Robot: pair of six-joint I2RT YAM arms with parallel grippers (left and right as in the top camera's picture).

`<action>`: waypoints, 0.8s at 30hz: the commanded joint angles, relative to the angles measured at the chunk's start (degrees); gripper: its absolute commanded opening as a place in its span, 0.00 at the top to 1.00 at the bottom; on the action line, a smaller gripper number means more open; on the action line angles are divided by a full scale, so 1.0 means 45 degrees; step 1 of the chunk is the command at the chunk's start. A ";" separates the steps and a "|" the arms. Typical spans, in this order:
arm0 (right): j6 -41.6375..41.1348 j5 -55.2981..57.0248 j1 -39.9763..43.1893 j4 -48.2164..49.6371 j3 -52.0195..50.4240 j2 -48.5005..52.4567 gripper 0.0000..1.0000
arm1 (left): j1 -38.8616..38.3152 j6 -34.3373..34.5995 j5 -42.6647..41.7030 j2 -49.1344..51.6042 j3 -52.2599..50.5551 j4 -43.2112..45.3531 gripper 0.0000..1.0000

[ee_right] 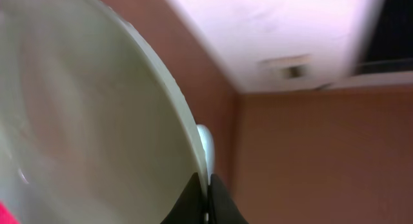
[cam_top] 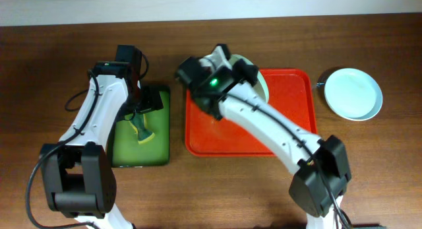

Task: Clean dirty plates on tray and stack at the side
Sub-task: 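Lift the pale green plate with the right gripper onto the plate stack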

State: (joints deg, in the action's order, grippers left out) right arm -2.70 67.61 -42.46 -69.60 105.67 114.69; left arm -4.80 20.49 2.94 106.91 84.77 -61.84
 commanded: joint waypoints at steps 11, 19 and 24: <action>0.1729 -1.0899 0.5202 0.0321 0.0287 -0.0287 0.96 | -0.0243 -0.0189 -0.0136 -0.0214 0.0136 0.0058 0.01; 0.0180 -2.0065 1.7082 0.2827 -0.0651 0.0379 0.96 | -0.0243 -0.0189 -0.0136 -0.0214 0.0141 0.0053 0.01; -0.1525 -1.8816 1.8345 0.4478 -0.2006 0.1613 0.96 | -0.0248 -0.0189 -0.0136 -0.0214 0.0141 0.0058 0.01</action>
State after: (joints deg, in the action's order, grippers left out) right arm -8.01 -17.96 40.42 -49.78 96.95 121.32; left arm -5.67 20.49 2.90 106.91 84.77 -61.54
